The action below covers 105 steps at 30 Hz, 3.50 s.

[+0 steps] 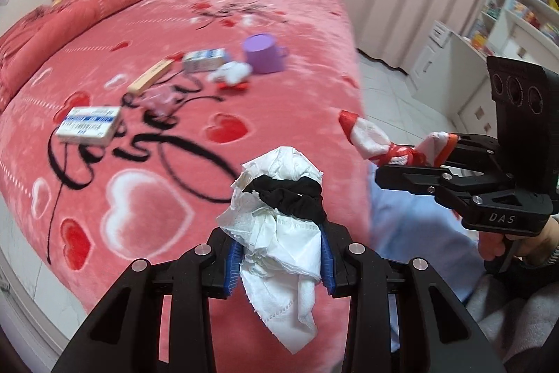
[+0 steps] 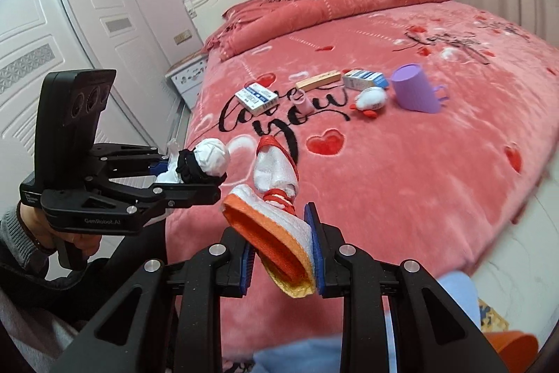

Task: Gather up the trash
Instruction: 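Carry the tissue and wrapper over the orange bin, then open the left gripper to drop the tissue while the right drops the wrapper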

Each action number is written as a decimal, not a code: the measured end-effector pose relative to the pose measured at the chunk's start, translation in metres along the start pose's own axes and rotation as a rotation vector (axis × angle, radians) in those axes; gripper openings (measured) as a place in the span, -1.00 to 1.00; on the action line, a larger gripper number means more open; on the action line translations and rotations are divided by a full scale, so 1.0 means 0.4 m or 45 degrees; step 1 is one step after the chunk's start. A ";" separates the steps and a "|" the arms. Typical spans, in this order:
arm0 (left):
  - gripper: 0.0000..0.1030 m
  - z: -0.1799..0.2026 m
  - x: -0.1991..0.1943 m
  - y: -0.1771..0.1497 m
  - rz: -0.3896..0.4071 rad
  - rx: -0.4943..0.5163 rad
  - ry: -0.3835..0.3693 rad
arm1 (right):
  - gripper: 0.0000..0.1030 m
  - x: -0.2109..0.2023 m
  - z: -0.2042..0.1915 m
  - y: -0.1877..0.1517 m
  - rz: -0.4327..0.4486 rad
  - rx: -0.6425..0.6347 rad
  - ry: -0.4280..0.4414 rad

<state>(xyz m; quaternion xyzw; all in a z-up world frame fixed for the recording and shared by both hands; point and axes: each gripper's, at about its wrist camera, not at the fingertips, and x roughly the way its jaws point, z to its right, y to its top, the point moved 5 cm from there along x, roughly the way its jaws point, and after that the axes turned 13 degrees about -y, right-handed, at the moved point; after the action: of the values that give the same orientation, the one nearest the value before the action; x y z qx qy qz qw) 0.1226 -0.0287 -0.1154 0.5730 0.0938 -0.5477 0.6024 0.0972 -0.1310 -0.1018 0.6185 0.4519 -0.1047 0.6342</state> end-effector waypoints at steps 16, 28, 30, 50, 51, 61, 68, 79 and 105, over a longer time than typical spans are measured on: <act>-0.27 0.358 0.182 0.118 -0.106 0.411 -0.229 | -0.48 -0.352 0.330 -0.170 0.234 0.406 -0.321; -0.27 0.625 0.401 0.166 -0.262 0.655 -0.462 | -0.48 -0.547 0.578 -0.385 0.253 0.683 -0.572; -0.27 0.652 0.437 0.166 -0.292 0.670 -0.487 | -0.48 -0.564 0.605 -0.414 0.254 0.713 -0.603; -0.27 0.800 0.685 0.115 -0.549 0.743 -0.588 | -0.48 -0.541 0.818 -0.610 0.175 0.956 -0.771; -0.27 0.801 0.694 0.116 -0.557 0.740 -0.591 | -0.48 -0.537 0.823 -0.615 0.172 0.966 -0.772; -0.27 0.824 0.764 0.120 -0.587 0.755 -0.578 | -0.48 -0.490 0.870 -0.623 0.141 1.009 -0.773; 0.32 0.824 0.778 0.119 -0.576 0.756 -0.541 | -0.48 -0.478 0.881 -0.629 0.126 1.026 -0.767; 0.32 0.785 0.753 0.132 -0.566 0.730 -0.505 | -0.43 -0.460 0.878 -0.622 0.100 1.020 -0.758; 0.70 0.717 0.633 0.175 -0.428 0.679 -0.431 | 0.34 -0.488 0.809 -0.532 0.142 0.958 -0.742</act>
<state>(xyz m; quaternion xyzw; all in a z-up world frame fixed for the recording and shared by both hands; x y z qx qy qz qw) 0.1253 -0.4141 -0.1683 0.5877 -0.0606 -0.7316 0.3401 -0.0175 -0.5441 -0.1677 0.7734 0.1522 -0.3957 0.4713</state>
